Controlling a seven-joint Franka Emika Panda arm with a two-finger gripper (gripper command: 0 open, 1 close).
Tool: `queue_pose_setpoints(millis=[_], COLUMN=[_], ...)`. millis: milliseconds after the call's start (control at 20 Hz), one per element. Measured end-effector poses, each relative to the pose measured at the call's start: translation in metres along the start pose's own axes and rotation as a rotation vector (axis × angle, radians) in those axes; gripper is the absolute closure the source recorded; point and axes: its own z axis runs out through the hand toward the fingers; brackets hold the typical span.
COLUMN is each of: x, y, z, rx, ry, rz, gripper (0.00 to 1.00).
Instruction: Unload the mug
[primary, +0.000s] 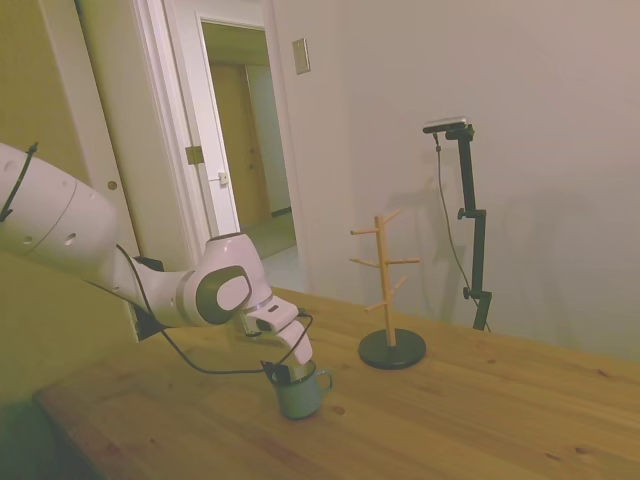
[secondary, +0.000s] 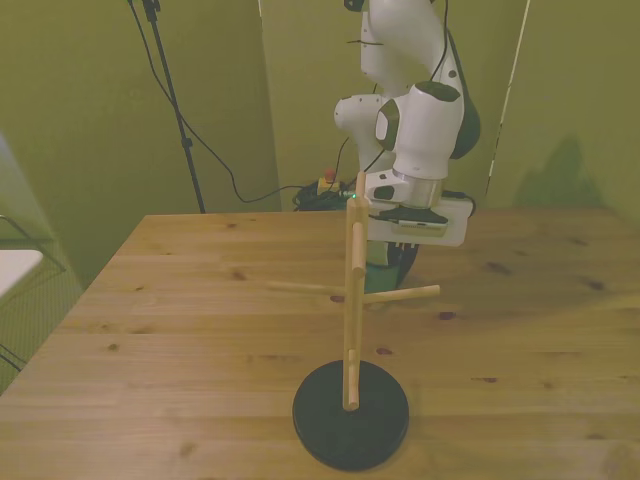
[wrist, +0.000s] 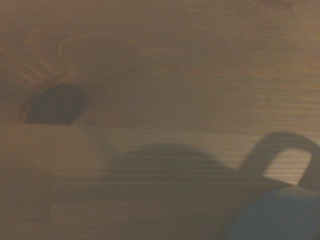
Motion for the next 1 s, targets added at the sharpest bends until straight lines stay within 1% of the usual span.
queue_pose_setpoints(millis=[150,700,1000], x=[0.000,0.003,0.004], y=[0.000,-0.001,0.005], z=[0.000,-0.003,-0.014], rx=[0.004,0.008,0.031], ry=[-0.004,0.001,0.020], rz=[-0.016,-0.014,-0.029], gripper=[0.00,0.00,0.00])
